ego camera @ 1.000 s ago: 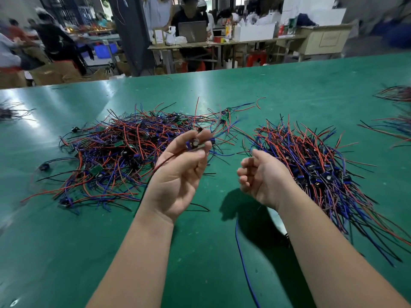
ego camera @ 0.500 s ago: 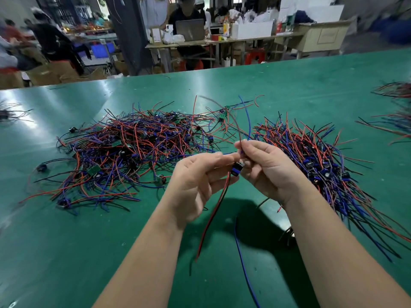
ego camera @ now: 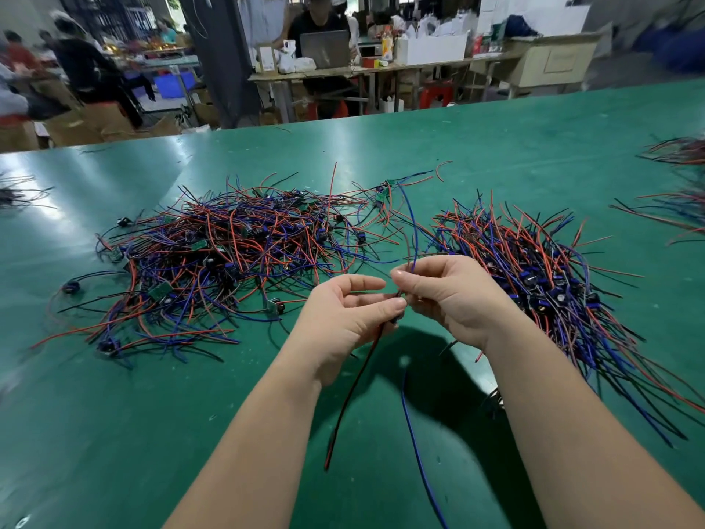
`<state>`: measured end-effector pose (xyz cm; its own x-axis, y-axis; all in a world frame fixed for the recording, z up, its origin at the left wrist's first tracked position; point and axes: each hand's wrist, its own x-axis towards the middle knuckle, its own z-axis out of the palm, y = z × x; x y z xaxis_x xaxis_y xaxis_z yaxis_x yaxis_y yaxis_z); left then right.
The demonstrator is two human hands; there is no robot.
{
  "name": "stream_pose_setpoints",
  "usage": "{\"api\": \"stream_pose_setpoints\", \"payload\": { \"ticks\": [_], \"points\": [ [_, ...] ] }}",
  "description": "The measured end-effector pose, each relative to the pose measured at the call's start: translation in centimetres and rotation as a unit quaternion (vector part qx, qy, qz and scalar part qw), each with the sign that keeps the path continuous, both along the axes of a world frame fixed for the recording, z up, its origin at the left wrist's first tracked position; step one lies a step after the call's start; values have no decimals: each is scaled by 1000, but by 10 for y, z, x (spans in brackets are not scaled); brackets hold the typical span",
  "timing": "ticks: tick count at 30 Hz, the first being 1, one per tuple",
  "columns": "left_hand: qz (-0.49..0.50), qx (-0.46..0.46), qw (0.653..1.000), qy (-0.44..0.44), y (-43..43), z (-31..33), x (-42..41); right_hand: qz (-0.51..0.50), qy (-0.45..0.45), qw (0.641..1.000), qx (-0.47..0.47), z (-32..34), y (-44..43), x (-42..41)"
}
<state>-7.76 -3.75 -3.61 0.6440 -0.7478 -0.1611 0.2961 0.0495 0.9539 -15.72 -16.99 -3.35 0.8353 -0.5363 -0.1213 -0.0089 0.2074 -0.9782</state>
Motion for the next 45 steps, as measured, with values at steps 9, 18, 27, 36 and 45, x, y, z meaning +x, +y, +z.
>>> {"api": "stream_pose_setpoints", "payload": {
  "ticks": [9,18,27,36,45],
  "points": [
    [96,44,968,-229,-4,-9,-5,7,100,993,-69,-4,1,-1],
    [123,57,928,-347,-3,-12,-3,-14,54,998,-36,-5,6,2],
    [-15,37,996,-77,3,1,-3,-135,-52,989,13,4,0,3],
    [-286,126,936,-163,16,2,-3,-206,-84,971,91,13,-7,-4],
    [-296,172,925,-166,17,1,0,-192,-35,976,95,13,-8,-7]
  ]
}}
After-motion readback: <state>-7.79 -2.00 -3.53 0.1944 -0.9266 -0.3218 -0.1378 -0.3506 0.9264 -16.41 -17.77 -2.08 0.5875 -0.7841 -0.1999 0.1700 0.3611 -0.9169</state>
